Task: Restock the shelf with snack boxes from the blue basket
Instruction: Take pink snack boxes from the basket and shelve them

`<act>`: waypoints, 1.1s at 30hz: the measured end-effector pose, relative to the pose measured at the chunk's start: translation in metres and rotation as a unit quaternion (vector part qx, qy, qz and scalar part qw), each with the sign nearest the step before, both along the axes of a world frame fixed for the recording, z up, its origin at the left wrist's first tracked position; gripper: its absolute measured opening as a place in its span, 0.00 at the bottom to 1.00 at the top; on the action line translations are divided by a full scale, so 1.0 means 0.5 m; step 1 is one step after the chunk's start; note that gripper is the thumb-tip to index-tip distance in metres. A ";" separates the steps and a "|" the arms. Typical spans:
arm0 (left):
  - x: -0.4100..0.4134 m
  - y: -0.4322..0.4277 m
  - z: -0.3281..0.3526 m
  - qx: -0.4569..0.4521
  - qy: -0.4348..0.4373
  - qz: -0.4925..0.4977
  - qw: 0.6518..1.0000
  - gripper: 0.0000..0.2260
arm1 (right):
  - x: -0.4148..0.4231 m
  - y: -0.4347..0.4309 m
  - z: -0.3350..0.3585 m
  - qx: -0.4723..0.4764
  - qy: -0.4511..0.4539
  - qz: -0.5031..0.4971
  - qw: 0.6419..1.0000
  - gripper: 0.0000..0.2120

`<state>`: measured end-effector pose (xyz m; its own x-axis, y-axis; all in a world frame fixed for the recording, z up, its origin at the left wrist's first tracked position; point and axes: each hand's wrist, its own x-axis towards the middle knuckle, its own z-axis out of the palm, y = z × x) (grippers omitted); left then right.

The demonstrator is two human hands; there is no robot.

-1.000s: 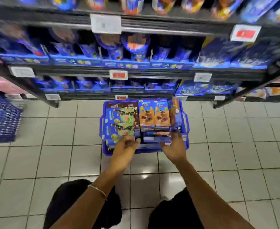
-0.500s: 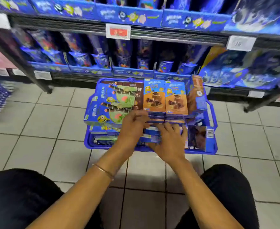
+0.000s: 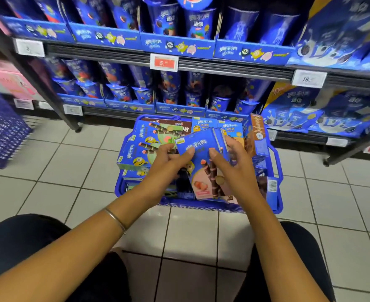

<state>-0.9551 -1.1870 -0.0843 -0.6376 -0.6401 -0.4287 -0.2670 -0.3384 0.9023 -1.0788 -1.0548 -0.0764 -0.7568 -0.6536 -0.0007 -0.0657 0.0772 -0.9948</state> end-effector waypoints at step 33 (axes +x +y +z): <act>0.022 -0.044 0.045 0.125 0.087 0.019 0.988 0.12 | -0.111 0.008 -0.213 0.626 0.166 0.134 0.750 0.36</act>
